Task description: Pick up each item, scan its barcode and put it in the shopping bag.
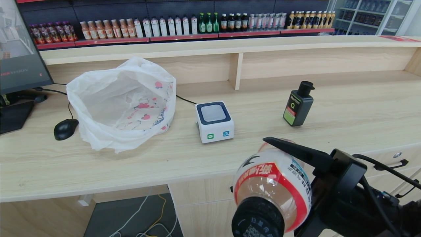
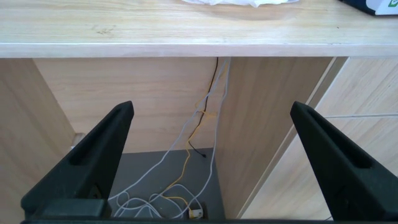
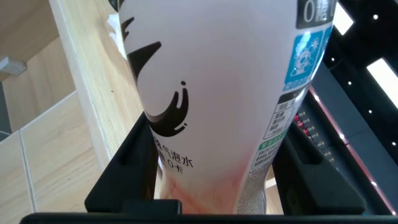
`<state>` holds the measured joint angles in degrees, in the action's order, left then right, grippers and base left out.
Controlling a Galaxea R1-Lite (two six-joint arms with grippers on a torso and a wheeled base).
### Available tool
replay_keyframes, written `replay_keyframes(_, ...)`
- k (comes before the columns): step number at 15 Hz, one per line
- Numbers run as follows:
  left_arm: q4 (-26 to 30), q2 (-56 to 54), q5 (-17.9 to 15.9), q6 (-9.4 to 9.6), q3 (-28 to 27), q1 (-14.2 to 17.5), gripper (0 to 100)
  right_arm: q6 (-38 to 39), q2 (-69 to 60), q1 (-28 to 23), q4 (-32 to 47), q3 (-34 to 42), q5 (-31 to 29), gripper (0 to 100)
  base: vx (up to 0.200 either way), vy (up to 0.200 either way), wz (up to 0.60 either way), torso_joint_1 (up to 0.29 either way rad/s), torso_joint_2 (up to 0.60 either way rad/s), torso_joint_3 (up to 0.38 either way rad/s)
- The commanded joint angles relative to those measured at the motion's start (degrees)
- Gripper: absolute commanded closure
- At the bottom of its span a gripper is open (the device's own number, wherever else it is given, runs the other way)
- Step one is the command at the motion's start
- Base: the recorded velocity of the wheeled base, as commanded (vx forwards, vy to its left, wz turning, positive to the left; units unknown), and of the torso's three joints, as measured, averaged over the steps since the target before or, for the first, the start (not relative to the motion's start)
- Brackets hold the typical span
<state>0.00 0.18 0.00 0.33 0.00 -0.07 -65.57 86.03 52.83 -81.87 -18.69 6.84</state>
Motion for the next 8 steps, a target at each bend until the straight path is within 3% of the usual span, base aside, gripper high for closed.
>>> replay_keyframes(1, 0.0, -0.1, 0.0, 0.02, 0.0, 0.0, 0, 0.0, -0.2, 1.6, 0.0, -0.3, -0.2, 100, 0.000, 0.000, 0.00, 0.000, 0.00, 0.000)
replay_keyframes(2, 0.0, -0.1, 0.0, 0.02, 0.0, 0.0, 0, 0.0, -0.4, 1.8, 0.0, -0.9, -0.3, 100, 0.000, 0.000, 0.00, 0.000, 0.00, 0.000)
replay_keyframes(5, 0.0, -0.1, 0.0, 0.02, 0.0, 0.0, 0, -0.1, 1.9, 9.3, 0.1, -4.7, -4.5, 100, 0.000, 0.000, 0.00, 0.000, 0.00, 0.000)
replay_keyframes(8, 0.0, -0.1, 0.0, 0.02, 0.0, 0.0, 0, -1.9, 1.9, 9.7, 0.1, -4.3, -4.9, 100, 0.000, 0.000, 0.00, 0.000, 0.00, 0.000)
